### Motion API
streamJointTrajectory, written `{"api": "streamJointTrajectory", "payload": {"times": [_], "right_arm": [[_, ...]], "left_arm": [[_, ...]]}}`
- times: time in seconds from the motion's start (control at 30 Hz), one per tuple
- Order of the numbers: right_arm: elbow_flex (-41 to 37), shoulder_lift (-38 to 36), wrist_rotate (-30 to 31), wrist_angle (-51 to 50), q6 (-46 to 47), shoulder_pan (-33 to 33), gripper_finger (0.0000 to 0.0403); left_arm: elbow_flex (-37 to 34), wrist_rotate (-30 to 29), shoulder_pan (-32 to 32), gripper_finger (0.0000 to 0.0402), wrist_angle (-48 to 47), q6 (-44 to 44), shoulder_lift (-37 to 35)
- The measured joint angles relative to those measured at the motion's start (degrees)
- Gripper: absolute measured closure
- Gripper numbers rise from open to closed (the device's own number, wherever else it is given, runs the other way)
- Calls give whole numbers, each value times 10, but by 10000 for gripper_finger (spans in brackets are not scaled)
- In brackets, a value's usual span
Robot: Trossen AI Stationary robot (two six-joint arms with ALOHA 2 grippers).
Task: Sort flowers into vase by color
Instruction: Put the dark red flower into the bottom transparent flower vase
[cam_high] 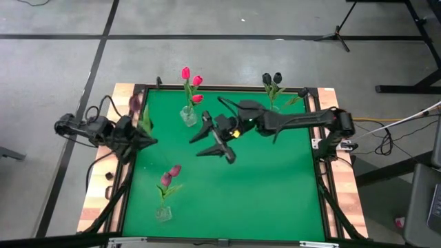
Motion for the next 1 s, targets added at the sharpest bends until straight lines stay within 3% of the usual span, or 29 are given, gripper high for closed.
{"api": "streamJointTrajectory", "payload": {"times": [0.17,0.33,0.63,1.0], "right_arm": [[0,-51,-7,-101,-36,11,181],[0,-85,39,-165,-76,36,182],[0,-92,115,-212,-114,76,182],[0,-97,123,-244,-108,80,182]], "left_arm": [[0,27,-29,401,1,8,-30],[15,31,-42,401,-26,25,-59],[20,147,-64,401,-64,-78,-61],[20,117,-127,401,-59,-91,1]]}}
